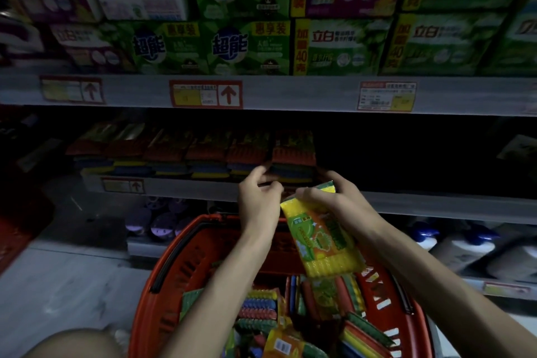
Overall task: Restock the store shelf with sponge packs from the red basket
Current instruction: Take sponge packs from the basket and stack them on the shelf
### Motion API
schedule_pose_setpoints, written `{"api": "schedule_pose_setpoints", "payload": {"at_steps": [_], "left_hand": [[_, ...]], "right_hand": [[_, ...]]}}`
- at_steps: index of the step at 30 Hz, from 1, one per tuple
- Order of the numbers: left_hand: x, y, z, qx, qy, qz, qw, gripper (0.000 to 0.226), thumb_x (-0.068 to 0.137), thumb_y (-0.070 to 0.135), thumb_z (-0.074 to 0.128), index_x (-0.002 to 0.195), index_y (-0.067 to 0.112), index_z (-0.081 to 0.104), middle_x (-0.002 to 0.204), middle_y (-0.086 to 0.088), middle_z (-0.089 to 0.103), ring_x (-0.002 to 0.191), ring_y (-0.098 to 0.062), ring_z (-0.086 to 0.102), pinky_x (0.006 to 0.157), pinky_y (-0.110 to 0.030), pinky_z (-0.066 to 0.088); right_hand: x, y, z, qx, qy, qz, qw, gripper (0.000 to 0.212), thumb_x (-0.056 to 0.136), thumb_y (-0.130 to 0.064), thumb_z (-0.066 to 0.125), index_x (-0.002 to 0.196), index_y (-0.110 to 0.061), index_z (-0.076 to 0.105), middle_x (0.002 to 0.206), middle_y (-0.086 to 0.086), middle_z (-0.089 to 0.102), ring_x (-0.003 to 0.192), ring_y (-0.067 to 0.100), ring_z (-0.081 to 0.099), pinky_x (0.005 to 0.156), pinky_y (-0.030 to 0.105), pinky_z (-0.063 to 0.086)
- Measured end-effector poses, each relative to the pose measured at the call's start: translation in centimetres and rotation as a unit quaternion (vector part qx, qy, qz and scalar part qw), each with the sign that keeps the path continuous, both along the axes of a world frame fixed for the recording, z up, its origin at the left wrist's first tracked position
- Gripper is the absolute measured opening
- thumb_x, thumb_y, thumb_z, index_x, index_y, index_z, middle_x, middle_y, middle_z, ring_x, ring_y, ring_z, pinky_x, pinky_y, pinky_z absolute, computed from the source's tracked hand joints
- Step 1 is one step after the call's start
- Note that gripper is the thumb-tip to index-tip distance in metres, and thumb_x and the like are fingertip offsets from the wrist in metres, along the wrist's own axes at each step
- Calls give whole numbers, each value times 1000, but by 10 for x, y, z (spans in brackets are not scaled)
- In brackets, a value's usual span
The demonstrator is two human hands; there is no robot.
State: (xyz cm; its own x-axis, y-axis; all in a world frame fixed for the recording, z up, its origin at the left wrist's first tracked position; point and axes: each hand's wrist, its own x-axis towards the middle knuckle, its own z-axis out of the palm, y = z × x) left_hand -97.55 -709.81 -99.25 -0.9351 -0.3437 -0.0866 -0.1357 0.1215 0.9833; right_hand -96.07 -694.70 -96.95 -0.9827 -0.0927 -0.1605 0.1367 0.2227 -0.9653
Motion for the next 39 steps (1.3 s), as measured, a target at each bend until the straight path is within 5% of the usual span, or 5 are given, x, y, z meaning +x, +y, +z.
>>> {"api": "schedule_pose_setpoints", "payload": {"at_steps": [11, 26, 31, 35, 39], "left_hand": [[7, -3, -2, -21, 24, 0, 999, 47, 104, 6, 52, 149, 19, 49, 102, 9, 70, 92, -8, 70, 68, -13, 47], [41, -22, 16, -29, 4, -66, 997, 32, 104, 13, 58, 126, 35, 61, 106, 9, 71, 89, -2, 70, 75, -22, 54], [69, -21, 29, -29, -25, -113, 993, 25, 104, 18, 60, 119, 37, 65, 106, 8, 72, 86, 1, 69, 77, -25, 51], [92, -20, 40, 12, -111, -155, 982, 20, 104, 30, 58, 122, 29, 68, 108, 4, 74, 94, -11, 73, 76, -28, 55], [101, -19, 40, 197, -290, -230, 908, 56, 94, 60, 57, 124, 14, 67, 108, -16, 78, 101, -32, 76, 87, -46, 61]], "right_hand": [[5, 0, -9, 63, 32, 3, 998, 108, 64, -63, 78, 155, -24, 38, 132, 2, 64, 103, 18, 70, 83, 35, 61], [29, 20, 11, 52, 71, 2, 996, 93, 74, -52, 76, 156, -34, 37, 147, -10, 47, 95, -4, 62, 64, 11, 53], [44, 36, 9, 88, 114, 5, 990, 90, 72, -66, 69, 153, -38, 41, 146, -16, 48, 129, 8, 52, 84, 11, 48], [64, 44, 13, 272, 286, 30, 918, 87, 86, -76, 55, 157, -30, 32, 145, -13, 52, 130, 2, 51, 103, 21, 47], [77, 49, 18, 411, 513, 112, 745, 71, 97, -57, 59, 147, -8, 43, 133, 10, 62, 121, 24, 61, 100, 37, 51]]}}
